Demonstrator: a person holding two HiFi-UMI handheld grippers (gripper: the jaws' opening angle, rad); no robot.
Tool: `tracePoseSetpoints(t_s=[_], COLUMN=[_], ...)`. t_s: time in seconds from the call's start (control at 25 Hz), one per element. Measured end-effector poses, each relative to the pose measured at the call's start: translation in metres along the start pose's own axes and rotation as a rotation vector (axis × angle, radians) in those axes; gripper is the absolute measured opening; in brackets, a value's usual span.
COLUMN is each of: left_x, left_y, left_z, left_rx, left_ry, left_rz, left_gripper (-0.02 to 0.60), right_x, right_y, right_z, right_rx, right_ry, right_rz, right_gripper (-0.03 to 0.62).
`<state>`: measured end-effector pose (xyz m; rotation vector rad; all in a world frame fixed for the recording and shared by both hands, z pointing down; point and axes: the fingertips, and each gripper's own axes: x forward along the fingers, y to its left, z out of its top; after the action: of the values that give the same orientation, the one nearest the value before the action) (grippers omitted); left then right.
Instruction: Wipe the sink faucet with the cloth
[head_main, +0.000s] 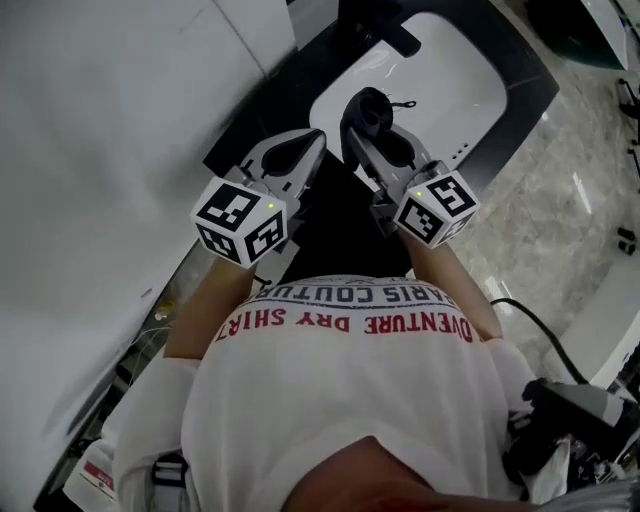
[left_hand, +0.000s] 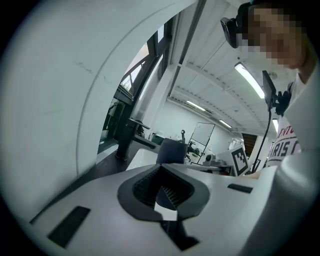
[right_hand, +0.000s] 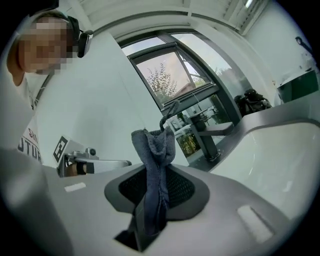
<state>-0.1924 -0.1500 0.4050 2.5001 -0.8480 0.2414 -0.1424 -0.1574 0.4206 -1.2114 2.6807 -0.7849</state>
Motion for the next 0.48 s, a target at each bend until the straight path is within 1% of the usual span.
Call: tracePoseSetpoints(t_s=[0.08, 0.16, 0.36, 0.48], left_x=[0.000, -0.001, -0.005, -0.005], left_y=[0.008, 0.013, 0.026, 0.035], left_z=[0.000, 0.003, 0.010, 0.009], left_rx=[0.004, 0.004, 0.005, -0.017], left_ry=[0.007, 0.008, 0.012, 0.009], left_rz=[-0.036, -0.061, -0.104, -0.125], left_gripper=[0.000, 0.000, 0.000, 0.000], right_x=[0.006, 0.013, 0.043, 0.072], right_y=[-0.001, -0.001, -0.005, -0.015], right_z=[-0.006, -0.002, 0.032, 0.053], right_rx=[-0.022, -0.061, -0.140, -0.206], right_ry=[0.004, 0.003, -0.062, -0.106], right_rz=[-0.047, -0.081, -0.126, -0.158], right_gripper=[0.075, 0.076, 0.075, 0.075])
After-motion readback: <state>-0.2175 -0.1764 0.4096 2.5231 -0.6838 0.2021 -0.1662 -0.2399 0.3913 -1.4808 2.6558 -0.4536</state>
